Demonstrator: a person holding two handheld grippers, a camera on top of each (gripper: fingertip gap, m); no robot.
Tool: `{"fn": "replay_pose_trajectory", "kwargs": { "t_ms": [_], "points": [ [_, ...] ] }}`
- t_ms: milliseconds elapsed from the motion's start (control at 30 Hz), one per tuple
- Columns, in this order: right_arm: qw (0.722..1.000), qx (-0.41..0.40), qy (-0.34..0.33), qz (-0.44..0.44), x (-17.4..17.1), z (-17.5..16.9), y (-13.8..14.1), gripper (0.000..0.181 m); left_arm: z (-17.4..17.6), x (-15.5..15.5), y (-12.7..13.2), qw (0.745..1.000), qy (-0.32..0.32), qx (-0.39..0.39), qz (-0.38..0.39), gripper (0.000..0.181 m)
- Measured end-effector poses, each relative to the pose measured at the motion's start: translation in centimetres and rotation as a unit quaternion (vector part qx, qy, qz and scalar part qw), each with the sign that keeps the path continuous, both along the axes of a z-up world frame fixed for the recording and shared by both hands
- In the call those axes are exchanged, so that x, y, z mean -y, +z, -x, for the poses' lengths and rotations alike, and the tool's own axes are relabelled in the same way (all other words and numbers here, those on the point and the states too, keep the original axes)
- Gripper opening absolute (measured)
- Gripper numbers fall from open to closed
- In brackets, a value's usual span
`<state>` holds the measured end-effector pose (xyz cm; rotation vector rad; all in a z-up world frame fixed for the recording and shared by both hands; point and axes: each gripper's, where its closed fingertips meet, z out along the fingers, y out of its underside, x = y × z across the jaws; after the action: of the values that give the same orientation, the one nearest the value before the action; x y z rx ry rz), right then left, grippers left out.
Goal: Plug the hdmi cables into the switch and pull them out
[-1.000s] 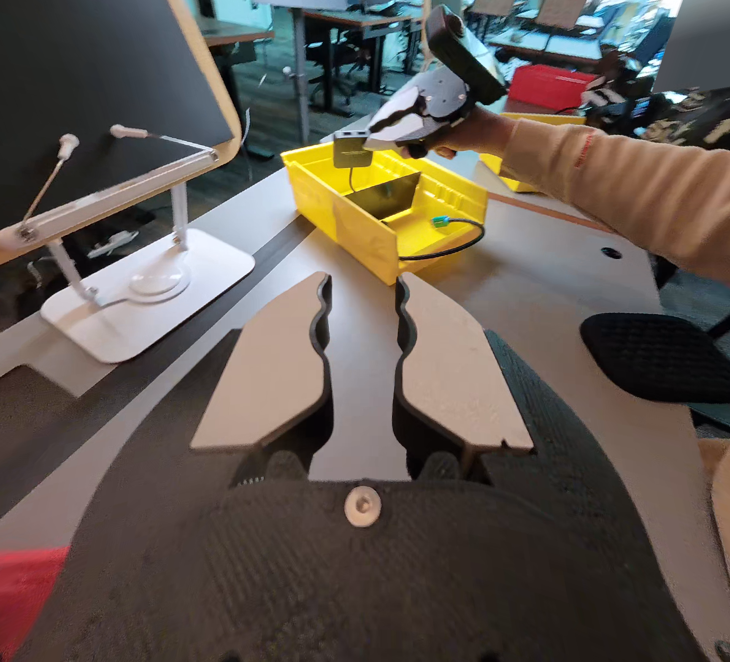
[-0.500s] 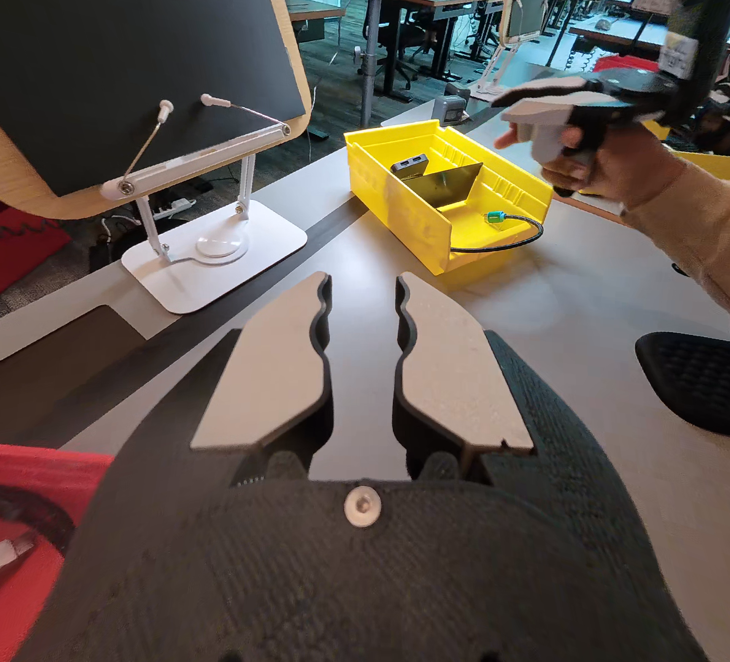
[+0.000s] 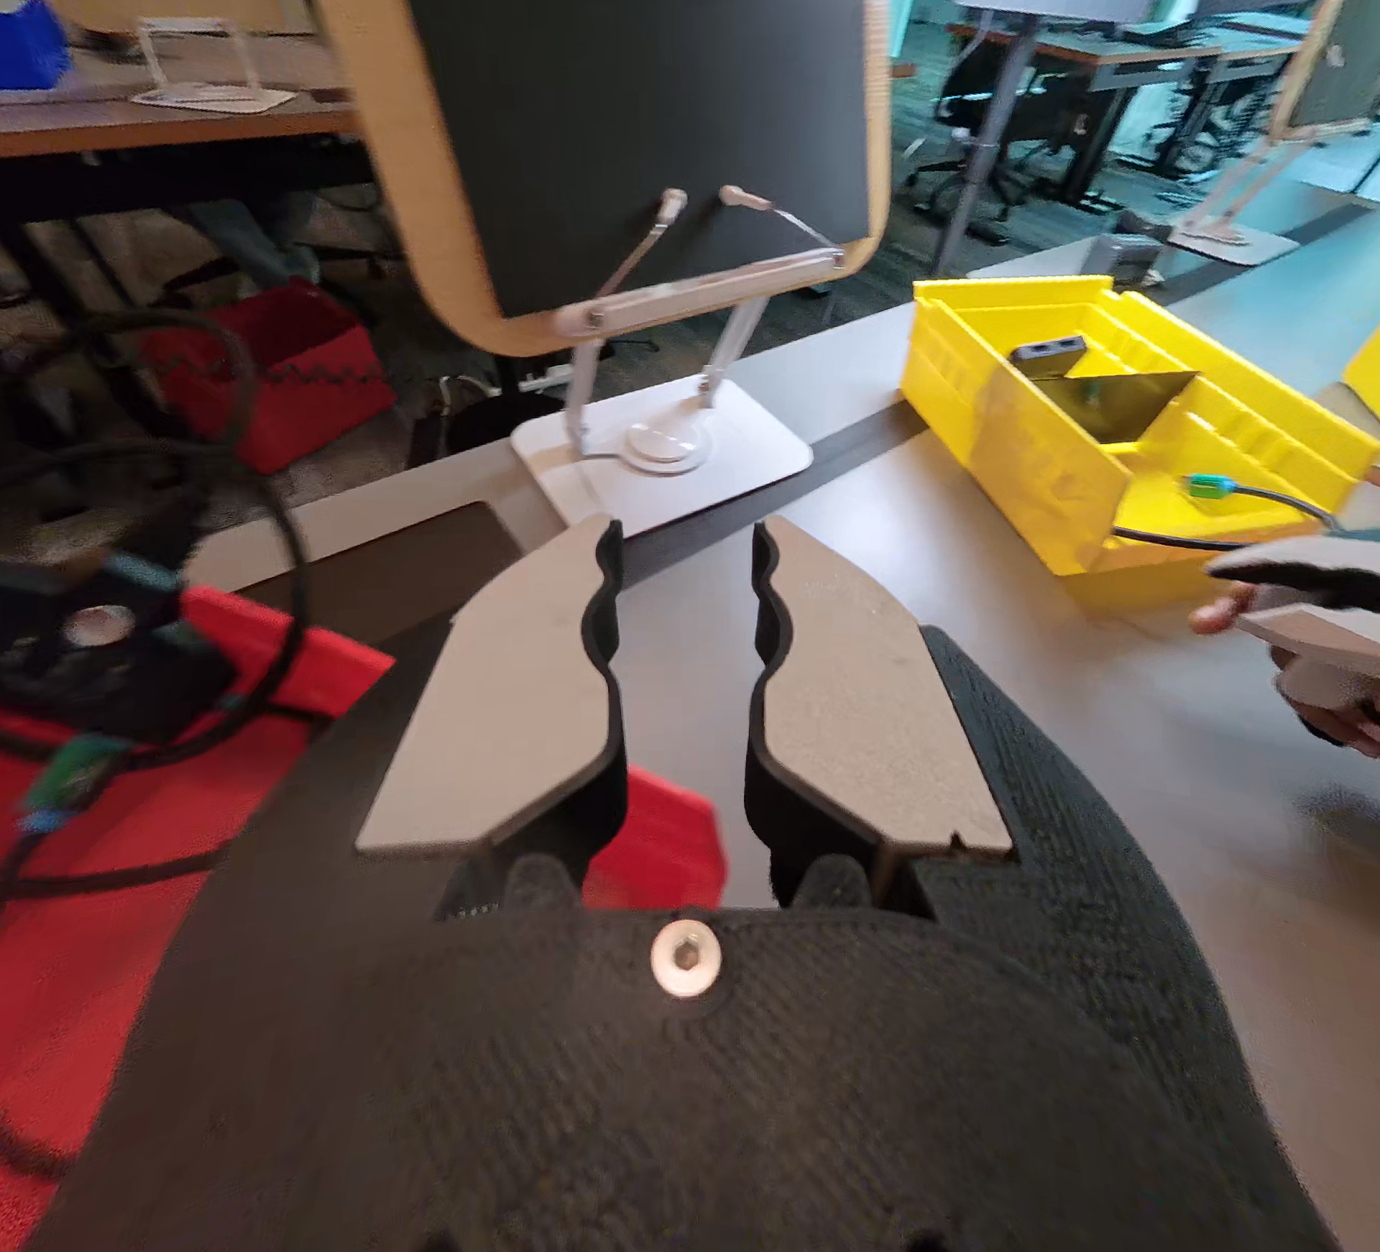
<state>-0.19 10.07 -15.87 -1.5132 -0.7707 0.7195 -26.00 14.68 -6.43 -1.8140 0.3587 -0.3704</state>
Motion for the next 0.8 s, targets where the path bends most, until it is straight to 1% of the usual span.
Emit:
{"fn": "replay_pose_trajectory", "kwargs": {
  "t_ms": [100, 167, 233, 300, 400, 500, 600, 700, 800],
  "points": [
    [1.0, 0.0, 0.018, 0.008, 0.7, 0.5, -0.7, 0.027, 5.7, -1.6, 0.8, 0.998, 0.039, -0.042, 0.016, 0.035],
    [1.0, 0.001, 0.029, 0.007, 1.1, 0.6, -0.8, 0.027, 8.9, -3.0, 1.6, 0.996, 0.033, -0.072, 0.027, 0.035],
    [0.999, -0.004, 0.042, 0.008, 1.3, 0.7, -0.7, 0.027, 12.1, -4.5, 1.7, 0.992, 0.025, -0.108, 0.058, 0.037],
    [0.998, -0.009, 0.06, 0.013, 1.7, 1.0, -0.8, 0.026, 15.1, -5.8, 1.1, 0.98, 0.02, -0.169, 0.105, 0.04],
    [0.995, -0.007, 0.094, 0.019, 2.4, 1.5, -1.3, 0.024, 18.9, -7.2, -0.6, 0.947, 0.012, -0.269, 0.177, 0.047],
    [0.992, -0.002, 0.124, 0.02, 3.3, 2.1, -1.8, 0.024, 20.7, -8.0, -2.7, 0.921, -0.018, -0.304, 0.243, 0.053],
    [0.988, -0.014, 0.152, 0.016, 4.2, 2.5, -1.5, 0.024, 21.6, -8.8, -4.9, 0.897, -0.052, -0.325, 0.294, 0.058],
    [0.985, -0.033, 0.169, 0.022, 4.6, 2.8, -1.1, 0.024, 21.9, -9.7, -6.7, 0.881, -0.087, -0.332, 0.325, 0.061],
    [0.983, -0.039, 0.174, 0.042, 4.4, 3.0, -1.5, 0.024, 21.4, -10.2, -8.1, 0.87, -0.134, -0.32, 0.351, 0.06]
  ]
}}
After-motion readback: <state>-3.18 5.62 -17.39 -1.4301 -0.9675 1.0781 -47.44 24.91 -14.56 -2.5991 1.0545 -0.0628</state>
